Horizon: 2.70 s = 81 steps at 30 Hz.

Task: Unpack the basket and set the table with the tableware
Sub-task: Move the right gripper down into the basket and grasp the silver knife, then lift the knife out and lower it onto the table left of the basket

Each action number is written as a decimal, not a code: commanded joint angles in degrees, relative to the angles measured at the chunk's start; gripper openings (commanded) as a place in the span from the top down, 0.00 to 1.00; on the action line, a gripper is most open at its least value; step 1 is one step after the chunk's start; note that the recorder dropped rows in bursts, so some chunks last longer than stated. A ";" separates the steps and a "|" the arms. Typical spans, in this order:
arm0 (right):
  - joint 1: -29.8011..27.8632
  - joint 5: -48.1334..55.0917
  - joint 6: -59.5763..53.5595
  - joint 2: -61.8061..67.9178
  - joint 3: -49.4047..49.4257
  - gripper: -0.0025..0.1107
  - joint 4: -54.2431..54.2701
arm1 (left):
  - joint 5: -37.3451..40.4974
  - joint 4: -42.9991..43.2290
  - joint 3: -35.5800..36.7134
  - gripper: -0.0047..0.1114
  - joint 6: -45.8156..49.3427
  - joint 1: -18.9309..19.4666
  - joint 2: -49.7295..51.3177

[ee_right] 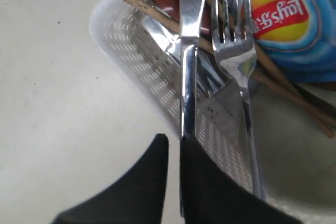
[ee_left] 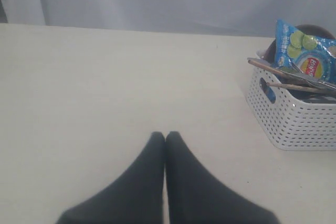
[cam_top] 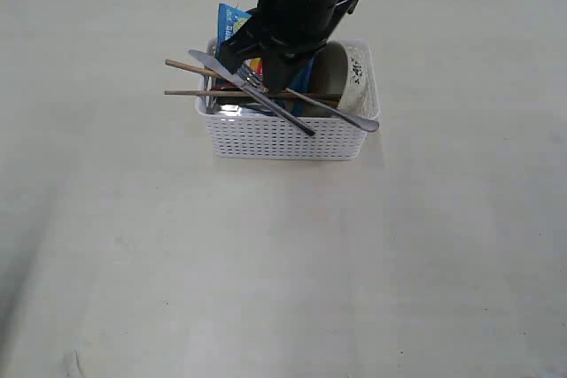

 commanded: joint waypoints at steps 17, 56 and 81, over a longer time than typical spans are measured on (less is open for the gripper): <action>0.07 2.04 -0.86 12.59 -15.67 0.60 2.25 | -0.12 0.05 0.21 0.96 0.17 -0.27 -0.21; 19.62 -0.62 40.37 2.90 -16.34 0.98 -3.90 | -0.12 0.05 0.21 0.96 0.17 -0.27 -0.21; 28.03 -4.95 70.44 14.58 -16.34 0.98 -15.99 | -0.12 0.05 0.21 0.96 0.17 -0.27 -0.21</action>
